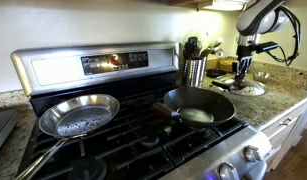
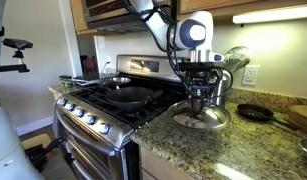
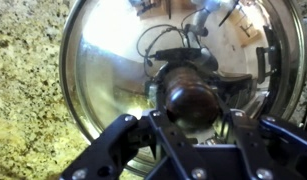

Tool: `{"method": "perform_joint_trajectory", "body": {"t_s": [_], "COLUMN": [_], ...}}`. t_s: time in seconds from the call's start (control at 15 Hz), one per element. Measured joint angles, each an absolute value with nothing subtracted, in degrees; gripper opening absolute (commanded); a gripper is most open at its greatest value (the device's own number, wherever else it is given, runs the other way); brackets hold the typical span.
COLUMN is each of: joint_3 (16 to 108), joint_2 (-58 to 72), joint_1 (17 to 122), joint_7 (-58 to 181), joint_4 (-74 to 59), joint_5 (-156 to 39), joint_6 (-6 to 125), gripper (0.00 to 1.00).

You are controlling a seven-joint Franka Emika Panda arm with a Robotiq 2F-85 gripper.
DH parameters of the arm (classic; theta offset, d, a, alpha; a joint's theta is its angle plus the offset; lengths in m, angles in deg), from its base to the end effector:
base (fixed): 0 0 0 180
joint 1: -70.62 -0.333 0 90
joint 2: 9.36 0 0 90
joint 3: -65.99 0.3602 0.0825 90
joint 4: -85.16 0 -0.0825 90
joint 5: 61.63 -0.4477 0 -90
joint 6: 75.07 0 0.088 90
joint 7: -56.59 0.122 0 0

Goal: Put the silver lid on top of the pan on the right side of the stove

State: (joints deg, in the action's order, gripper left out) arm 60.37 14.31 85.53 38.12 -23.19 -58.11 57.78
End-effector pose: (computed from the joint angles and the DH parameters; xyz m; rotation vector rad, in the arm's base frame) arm 0.6541 -0.2433 0.2721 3.0564 0.0214 -0.0204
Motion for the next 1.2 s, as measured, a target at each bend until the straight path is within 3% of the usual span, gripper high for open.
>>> {"method": "perform_joint_trajectory", "body": {"t_s": [1.2], "joint_3": [61.3], "joint_2": [-9.6], "joint_1": [80.1], "joint_7": [29.2], "joint_4": [-38.3], "joint_5": [-57.7], "joint_6": [57.8], "gripper": [0.20]}}
